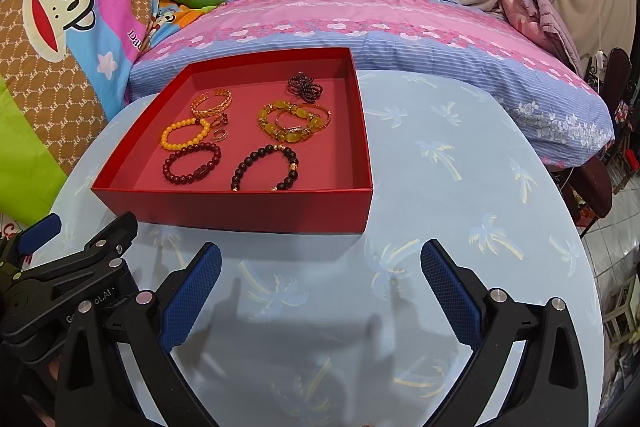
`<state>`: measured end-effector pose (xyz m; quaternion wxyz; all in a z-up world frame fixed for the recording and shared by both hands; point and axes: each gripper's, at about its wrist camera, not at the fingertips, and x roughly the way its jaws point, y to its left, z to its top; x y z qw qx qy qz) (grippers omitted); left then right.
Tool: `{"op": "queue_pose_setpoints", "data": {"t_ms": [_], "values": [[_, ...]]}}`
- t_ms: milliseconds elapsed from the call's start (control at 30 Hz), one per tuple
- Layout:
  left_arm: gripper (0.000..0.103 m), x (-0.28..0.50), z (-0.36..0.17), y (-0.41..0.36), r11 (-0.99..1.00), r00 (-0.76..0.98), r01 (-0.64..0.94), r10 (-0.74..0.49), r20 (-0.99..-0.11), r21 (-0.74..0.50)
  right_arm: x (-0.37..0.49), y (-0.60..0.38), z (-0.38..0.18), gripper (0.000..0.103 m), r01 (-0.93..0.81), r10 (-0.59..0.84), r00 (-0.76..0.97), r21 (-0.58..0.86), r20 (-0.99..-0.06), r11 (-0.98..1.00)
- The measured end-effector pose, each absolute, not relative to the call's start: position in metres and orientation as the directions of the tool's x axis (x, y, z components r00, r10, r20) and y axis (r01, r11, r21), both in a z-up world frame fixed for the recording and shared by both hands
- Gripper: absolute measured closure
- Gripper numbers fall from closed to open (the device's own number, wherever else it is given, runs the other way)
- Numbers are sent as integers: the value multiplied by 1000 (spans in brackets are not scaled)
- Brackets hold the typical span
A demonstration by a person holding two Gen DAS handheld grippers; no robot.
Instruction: Organize jewelry
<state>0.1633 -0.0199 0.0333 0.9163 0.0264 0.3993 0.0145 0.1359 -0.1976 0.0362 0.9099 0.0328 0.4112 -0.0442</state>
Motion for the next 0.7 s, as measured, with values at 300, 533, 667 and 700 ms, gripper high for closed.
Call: {"op": "queue_pose_setpoints", "data": {"t_ms": [300, 533, 667, 700], "values": [[7, 164, 36, -20, 998, 686, 0, 46, -726, 63, 138, -195, 41, 7, 110, -59, 662, 19, -747, 994], [7, 162, 38, -21, 998, 699, -4, 52, -714, 69, 138, -195, 41, 7, 106, -54, 666, 23, -744, 994], [7, 162, 38, -19, 998, 695, -5, 48, -717, 61, 138, -195, 43, 7, 105, -56, 668, 19, -742, 994], [7, 163, 38, -19, 998, 695, -5, 47, -717, 61, 138, -194, 43, 7, 105, -57, 669, 18, -741, 994]]}}
